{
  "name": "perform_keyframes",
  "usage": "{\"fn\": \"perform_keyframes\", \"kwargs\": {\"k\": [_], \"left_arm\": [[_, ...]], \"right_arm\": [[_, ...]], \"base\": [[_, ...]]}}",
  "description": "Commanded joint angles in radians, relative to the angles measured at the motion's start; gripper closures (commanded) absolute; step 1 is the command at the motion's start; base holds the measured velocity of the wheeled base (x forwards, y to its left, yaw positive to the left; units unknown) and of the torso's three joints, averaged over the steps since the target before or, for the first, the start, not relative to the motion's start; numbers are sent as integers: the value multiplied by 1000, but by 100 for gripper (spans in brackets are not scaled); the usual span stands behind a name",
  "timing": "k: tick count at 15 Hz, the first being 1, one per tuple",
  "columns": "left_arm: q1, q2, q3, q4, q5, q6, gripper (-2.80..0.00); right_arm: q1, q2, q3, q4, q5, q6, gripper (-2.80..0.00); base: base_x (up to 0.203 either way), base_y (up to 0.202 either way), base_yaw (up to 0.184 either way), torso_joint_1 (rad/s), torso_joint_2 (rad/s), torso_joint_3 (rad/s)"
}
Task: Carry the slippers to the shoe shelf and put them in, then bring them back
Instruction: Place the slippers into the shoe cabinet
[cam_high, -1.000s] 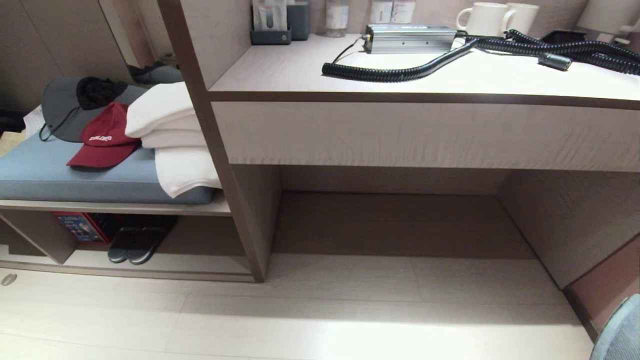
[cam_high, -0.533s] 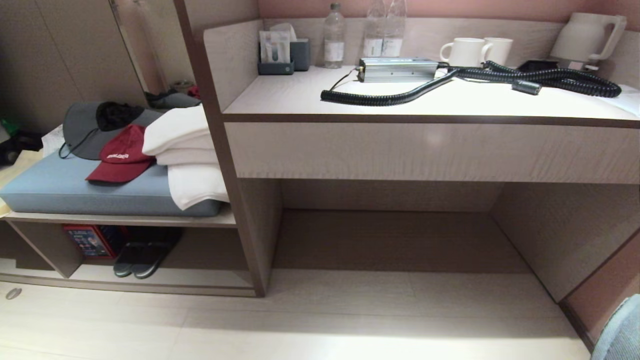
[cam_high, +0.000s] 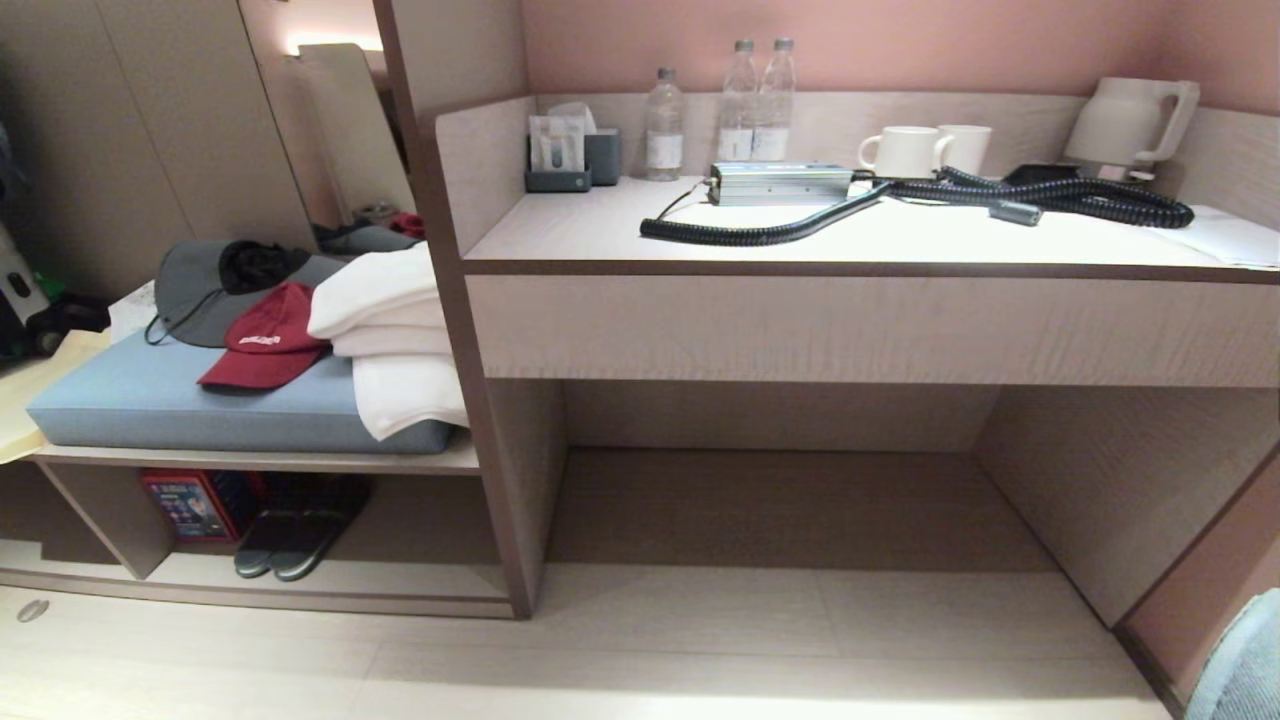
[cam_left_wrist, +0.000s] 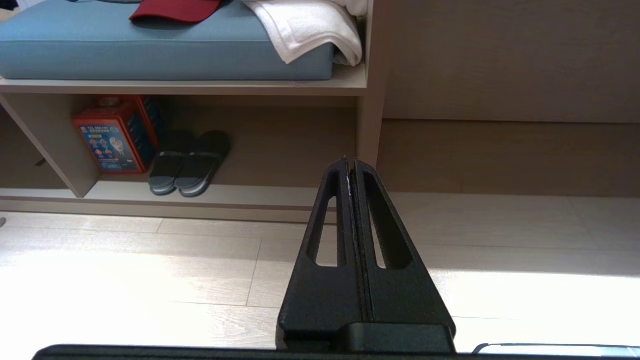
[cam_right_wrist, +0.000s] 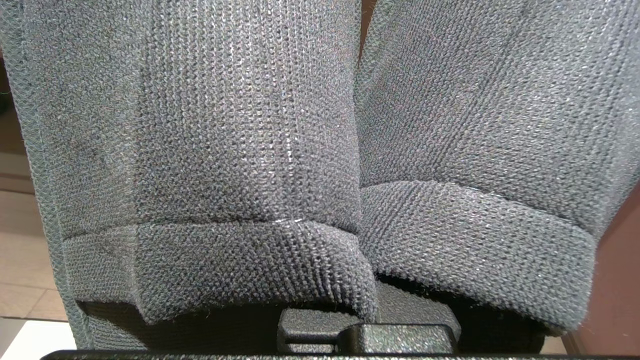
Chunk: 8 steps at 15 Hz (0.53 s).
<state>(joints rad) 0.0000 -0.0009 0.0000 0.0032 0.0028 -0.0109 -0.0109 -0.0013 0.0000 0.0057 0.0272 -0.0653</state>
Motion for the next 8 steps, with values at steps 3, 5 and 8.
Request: {"fn": "perform_keyframes", "kwargs": {"k": [3, 5, 8], "left_arm": [[-2, 1, 0, 0, 0, -3, 0], [-2, 1, 0, 0, 0, -3, 0], [-1, 1, 0, 0, 0, -3, 0]], "right_arm": [[0, -2, 0, 0, 0, -1, 0], [0, -2, 0, 0, 0, -1, 0], [0, -2, 0, 0, 0, -1, 0]], "base": [[0, 0, 0, 0, 0, 0], [0, 0, 0, 0, 0, 0], [0, 95, -3, 0, 5, 2]]}}
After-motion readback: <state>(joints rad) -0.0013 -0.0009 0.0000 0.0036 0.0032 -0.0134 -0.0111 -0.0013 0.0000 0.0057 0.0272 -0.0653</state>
